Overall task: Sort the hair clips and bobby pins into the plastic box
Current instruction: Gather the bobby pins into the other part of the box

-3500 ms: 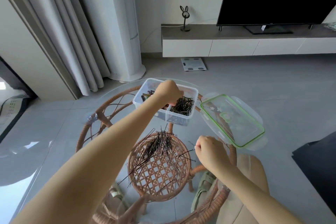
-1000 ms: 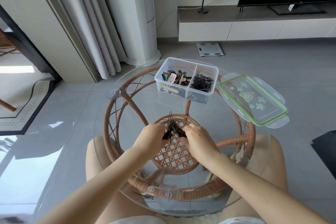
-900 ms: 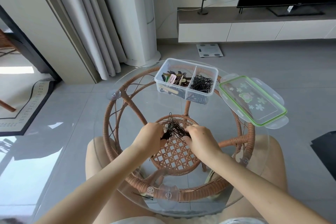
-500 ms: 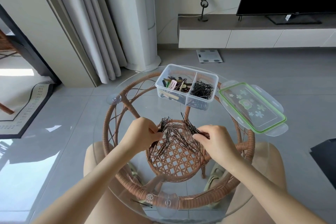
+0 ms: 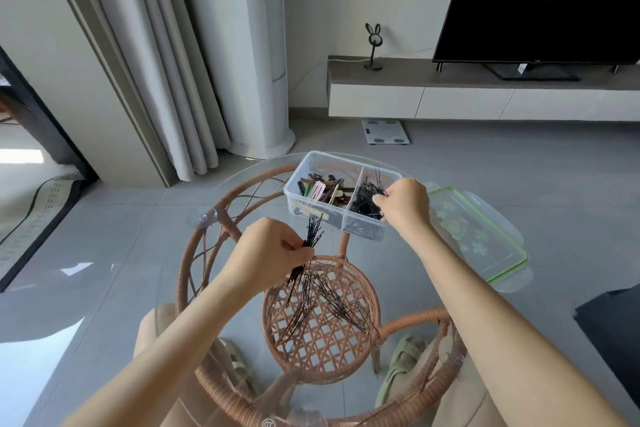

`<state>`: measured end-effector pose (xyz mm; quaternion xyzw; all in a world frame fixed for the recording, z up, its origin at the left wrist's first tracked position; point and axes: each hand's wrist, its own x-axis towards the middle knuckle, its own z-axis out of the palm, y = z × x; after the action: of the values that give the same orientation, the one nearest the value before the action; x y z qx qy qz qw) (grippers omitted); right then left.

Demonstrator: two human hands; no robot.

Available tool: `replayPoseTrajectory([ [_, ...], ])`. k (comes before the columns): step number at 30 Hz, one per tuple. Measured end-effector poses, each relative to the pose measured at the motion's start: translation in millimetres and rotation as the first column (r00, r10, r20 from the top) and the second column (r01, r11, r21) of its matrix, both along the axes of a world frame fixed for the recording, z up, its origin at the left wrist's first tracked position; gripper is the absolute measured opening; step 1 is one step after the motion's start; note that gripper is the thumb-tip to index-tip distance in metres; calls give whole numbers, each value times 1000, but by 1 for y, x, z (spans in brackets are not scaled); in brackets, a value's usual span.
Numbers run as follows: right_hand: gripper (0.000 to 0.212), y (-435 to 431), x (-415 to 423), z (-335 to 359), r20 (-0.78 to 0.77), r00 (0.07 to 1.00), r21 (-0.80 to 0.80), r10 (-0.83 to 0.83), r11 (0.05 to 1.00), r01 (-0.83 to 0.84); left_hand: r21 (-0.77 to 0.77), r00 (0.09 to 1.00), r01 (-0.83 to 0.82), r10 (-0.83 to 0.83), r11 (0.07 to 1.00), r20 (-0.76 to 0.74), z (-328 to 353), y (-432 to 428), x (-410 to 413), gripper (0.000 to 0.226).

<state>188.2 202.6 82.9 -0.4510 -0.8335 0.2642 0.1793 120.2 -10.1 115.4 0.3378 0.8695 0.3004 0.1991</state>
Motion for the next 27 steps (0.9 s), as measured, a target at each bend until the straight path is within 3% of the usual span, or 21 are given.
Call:
replayPoseTrajectory([
  [4,38,13,-20,3,104,995,-47,4,999,1,20,999,37,-37,999,-28,10,18,-2,18],
  [7,31,20,-19,3,118,993,-98,15,995,-3,36,998,54,-53,998,-32,14,40,-8,20],
  [16,36,25,24,-1,-197,980,-289,-15,956,-43,-67,984,110,-118,992,-134,7,150,-22,21],
  [22,30,11,57,7,-270,961,-329,-59,944,-34,-223,963,97,-148,970,-224,-11,191,-17,43],
  [27,32,4,76,-1,-221,975,-289,-1,955,-64,-353,934,182,-274,918,-230,-12,192,-21,51],
])
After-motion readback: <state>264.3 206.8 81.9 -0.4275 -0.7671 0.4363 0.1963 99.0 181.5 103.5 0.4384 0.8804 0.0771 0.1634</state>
